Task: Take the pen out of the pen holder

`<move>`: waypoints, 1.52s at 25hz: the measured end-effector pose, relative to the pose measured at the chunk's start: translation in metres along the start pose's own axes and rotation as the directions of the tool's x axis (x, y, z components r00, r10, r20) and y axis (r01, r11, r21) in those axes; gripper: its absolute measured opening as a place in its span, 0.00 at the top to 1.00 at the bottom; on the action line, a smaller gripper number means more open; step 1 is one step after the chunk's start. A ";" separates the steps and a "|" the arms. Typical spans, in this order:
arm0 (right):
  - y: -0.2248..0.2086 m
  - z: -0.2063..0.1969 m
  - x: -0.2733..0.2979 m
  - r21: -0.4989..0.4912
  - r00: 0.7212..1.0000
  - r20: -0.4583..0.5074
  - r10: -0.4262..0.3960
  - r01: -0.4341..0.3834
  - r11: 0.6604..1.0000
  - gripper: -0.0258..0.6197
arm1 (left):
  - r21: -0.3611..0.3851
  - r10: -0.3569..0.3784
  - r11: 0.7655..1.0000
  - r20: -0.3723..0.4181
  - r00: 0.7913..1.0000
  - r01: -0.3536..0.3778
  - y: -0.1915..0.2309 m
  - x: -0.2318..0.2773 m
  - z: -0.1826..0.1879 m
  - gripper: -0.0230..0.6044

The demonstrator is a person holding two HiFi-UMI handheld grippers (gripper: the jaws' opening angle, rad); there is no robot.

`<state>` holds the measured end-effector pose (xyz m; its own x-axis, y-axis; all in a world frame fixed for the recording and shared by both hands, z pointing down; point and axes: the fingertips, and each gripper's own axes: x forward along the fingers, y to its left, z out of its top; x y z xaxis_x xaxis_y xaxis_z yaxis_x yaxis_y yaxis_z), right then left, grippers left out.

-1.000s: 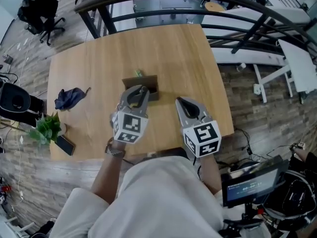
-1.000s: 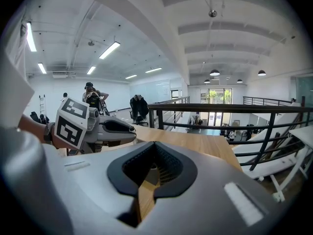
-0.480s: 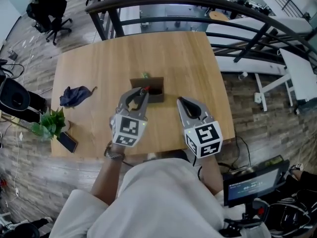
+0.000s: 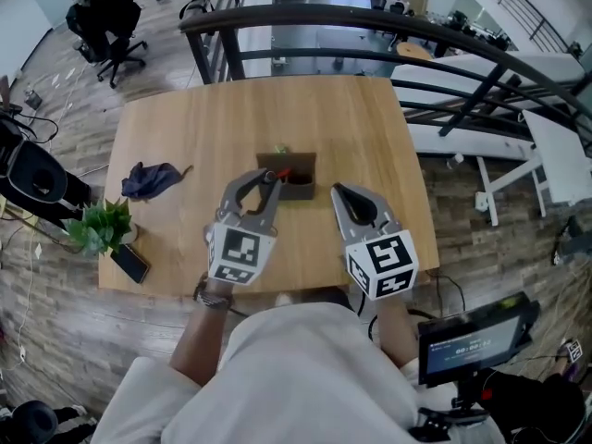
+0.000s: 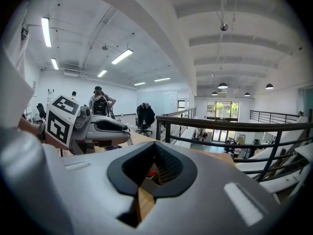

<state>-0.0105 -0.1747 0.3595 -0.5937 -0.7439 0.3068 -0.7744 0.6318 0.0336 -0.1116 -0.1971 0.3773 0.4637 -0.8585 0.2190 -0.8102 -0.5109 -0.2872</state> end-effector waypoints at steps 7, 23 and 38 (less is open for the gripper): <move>0.005 0.029 -0.011 -0.014 0.998 0.054 0.012 -0.011 1.000 0.96 | -0.003 0.010 1.000 0.028 1.000 -0.009 0.001 -0.016 0.025 0.85; 0.006 0.068 -0.026 -0.034 0.991 0.134 -0.021 0.026 0.999 0.96 | 0.037 0.034 0.999 0.083 0.996 -0.037 0.006 -0.039 0.066 0.85; 0.016 0.064 -0.020 -0.048 0.992 0.125 -0.021 0.027 0.998 0.96 | 0.034 0.042 0.998 0.078 0.996 -0.045 0.010 -0.046 0.056 0.85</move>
<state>-0.0251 -0.1640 0.2932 -0.6000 -0.7783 0.1850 -0.7788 0.6212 0.0874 -0.1208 -0.1657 0.3122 0.4556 -0.8802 0.1331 -0.8177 -0.4729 -0.3281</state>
